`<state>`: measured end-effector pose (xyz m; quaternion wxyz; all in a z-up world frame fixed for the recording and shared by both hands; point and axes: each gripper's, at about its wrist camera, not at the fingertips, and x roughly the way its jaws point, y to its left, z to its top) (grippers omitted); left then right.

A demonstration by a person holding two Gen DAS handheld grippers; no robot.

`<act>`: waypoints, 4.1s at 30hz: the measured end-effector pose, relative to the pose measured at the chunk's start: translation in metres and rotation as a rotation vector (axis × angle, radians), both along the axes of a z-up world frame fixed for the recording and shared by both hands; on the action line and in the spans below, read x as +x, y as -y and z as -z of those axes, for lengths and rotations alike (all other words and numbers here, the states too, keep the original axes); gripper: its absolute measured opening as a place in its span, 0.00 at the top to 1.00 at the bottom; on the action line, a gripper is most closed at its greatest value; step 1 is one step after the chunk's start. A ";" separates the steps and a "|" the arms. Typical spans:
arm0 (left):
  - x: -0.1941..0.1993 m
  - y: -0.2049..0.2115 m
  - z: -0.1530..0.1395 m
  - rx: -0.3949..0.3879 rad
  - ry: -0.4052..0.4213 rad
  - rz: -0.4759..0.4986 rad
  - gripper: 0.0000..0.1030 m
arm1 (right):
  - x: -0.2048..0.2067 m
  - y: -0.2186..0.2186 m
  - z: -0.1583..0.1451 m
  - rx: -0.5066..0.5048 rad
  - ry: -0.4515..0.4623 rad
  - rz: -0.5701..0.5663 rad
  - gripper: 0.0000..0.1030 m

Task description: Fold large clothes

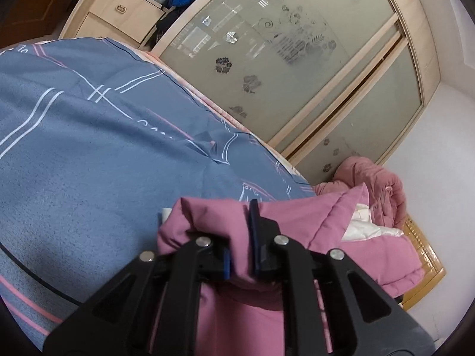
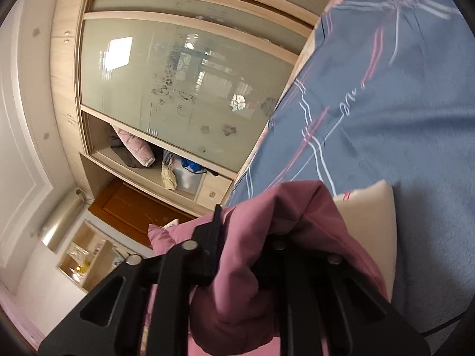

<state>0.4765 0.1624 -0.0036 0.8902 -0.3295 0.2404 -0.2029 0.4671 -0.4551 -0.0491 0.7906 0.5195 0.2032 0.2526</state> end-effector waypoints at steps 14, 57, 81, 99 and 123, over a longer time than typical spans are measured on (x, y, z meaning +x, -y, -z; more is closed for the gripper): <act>-0.110 -0.012 -0.155 0.091 0.387 -0.246 0.02 | -0.101 -0.049 -0.173 -0.489 0.277 0.138 0.01; 0.141 0.181 -0.004 0.820 -0.120 -0.137 0.02 | 0.147 -0.162 -0.013 -0.999 -0.317 0.125 0.01; 0.002 0.128 -0.073 0.642 0.289 -0.617 0.02 | 0.049 -0.098 -0.065 -0.780 -0.076 0.507 0.01; -0.338 0.114 -0.045 0.609 0.075 -0.498 0.02 | -0.323 -0.167 -0.089 -1.106 -0.078 0.416 0.01; -0.410 0.169 -0.043 0.727 0.145 -0.342 0.02 | -0.390 -0.220 -0.076 -1.199 0.001 0.371 0.01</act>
